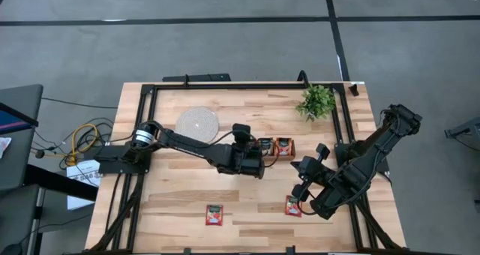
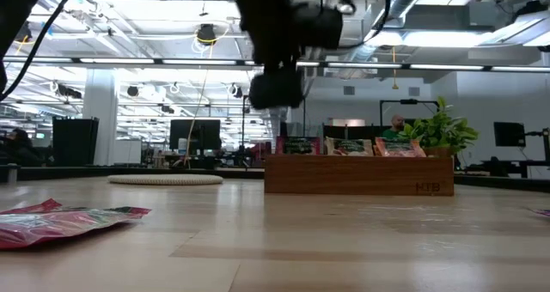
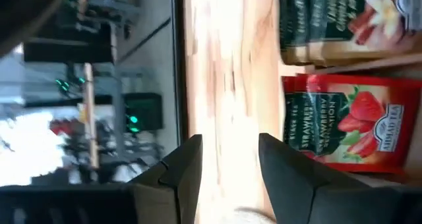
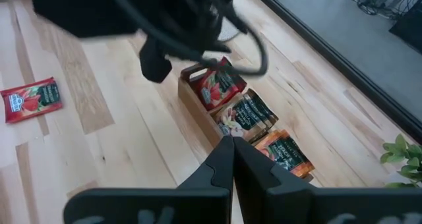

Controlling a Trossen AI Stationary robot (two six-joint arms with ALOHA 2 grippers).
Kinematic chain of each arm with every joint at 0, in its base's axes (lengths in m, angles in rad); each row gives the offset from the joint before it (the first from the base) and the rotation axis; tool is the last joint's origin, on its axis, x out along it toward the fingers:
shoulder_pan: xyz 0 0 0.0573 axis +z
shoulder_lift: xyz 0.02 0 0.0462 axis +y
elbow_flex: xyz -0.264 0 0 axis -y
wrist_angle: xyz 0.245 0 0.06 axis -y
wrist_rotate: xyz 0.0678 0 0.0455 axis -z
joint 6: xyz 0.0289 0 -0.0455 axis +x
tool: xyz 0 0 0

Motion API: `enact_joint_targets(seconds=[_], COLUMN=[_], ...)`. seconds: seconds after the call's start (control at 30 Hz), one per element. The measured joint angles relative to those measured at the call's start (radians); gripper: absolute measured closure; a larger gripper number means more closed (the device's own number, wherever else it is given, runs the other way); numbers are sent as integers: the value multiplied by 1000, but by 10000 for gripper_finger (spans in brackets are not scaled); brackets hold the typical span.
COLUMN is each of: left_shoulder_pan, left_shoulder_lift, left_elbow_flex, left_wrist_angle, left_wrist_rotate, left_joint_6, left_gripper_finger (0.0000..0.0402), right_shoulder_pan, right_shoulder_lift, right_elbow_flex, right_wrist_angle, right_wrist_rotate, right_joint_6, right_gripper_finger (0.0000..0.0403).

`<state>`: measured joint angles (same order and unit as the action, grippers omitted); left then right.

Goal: Pick & Place Tea
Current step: Put the red tea bag into the left section of the wooden organizer

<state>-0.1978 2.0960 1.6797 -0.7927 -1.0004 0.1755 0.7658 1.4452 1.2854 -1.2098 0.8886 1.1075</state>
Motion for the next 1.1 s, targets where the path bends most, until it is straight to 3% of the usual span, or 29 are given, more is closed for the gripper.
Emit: enact_joint_targets(seconds=[0.3, 0.37, 0.5, 0.6, 0.67, 1.1], left_shoulder_pan=[11, 6, -25, -62, -93, -268], left_shoulder_lift=[-5, -6, -7, -15, -15, -14], left_elbow_flex=[202, 237, 252, 252, 252, 160], left_wrist_angle=[-403, -551, -702, -711, -685, -509], left_wrist_rotate=[108, 199, 496, 657, 703, 797], left_joint_6=[-250, -339, -481, -508, -509, -632], left_gripper_finger=[264, 264, 264, 264, 264, 264], right_shoulder_pan=[5, 6, 6, 6, 6, 39], right_shoulder_lift=[0, 0, 0, 0, 0, 0], right_elbow_flex=[0, 0, 0, 0, 0, 0], right_wrist_angle=[11, 12, 14, 14, 14, 15], right_wrist_rotate=[0, 0, 0, 0, -2, -48], right_joint_6=[-1, -8, -13, -17, -17, -17], right_gripper_finger=[403, 403, 403, 403, 403, 403])
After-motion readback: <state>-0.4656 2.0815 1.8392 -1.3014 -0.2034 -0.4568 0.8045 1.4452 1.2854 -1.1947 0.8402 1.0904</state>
